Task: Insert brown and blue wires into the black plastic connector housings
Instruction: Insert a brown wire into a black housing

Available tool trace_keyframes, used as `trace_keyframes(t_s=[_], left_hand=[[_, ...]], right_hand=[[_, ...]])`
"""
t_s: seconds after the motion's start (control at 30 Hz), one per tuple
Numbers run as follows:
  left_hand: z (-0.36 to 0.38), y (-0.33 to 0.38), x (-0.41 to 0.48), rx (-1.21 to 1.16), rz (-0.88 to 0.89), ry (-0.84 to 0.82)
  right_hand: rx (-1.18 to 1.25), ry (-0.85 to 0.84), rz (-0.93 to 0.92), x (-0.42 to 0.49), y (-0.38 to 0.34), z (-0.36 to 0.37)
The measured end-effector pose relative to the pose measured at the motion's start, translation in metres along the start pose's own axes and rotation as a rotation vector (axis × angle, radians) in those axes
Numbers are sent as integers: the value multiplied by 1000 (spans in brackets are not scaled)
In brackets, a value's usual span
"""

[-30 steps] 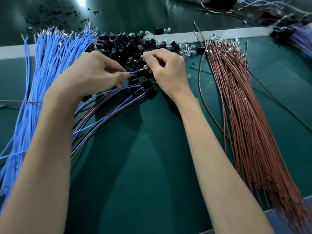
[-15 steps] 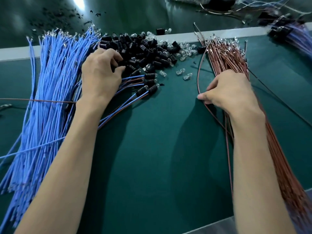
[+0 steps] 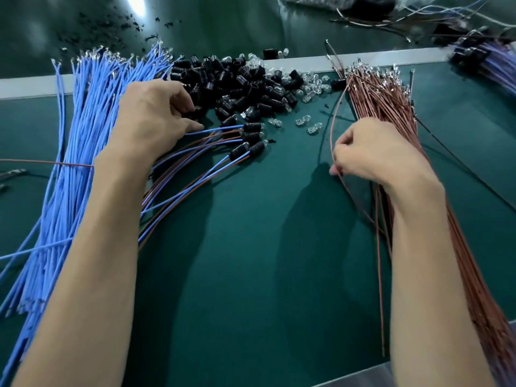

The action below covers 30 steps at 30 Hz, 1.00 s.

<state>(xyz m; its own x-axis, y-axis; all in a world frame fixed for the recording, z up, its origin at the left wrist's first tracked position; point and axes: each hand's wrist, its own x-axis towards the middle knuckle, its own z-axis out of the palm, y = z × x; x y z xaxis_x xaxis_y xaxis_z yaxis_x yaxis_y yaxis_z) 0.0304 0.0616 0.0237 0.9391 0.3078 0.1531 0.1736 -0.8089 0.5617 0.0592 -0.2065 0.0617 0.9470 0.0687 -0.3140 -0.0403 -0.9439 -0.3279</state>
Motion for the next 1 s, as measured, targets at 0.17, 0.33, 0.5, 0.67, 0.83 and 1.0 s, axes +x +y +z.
trace_keyframes(t_s=[0.17, 0.33, 0.5, 0.67, 0.83, 1.0], left_hand=[[-4, -3, -1, 22, 19, 13], [-4, -4, -1, 42, 73, 8], [-18, 21, -6, -341, 69, -177], [-19, 51, -26, -749, 148, -652], [-15, 49, -26, -709, 128, -728], [-12, 46, -23, -815, 95, -528]], right_hand=[[263, -9, -89, 3, 3, -3], [397, -101, -259, -6, 2, -4], [944, 209, -372, 1, -31, -8], [1291, 198, -446, 25, -69, -2], [1471, 294, -237, 52, -89, 16], [1461, -244, -453, 52, -101, 43]])
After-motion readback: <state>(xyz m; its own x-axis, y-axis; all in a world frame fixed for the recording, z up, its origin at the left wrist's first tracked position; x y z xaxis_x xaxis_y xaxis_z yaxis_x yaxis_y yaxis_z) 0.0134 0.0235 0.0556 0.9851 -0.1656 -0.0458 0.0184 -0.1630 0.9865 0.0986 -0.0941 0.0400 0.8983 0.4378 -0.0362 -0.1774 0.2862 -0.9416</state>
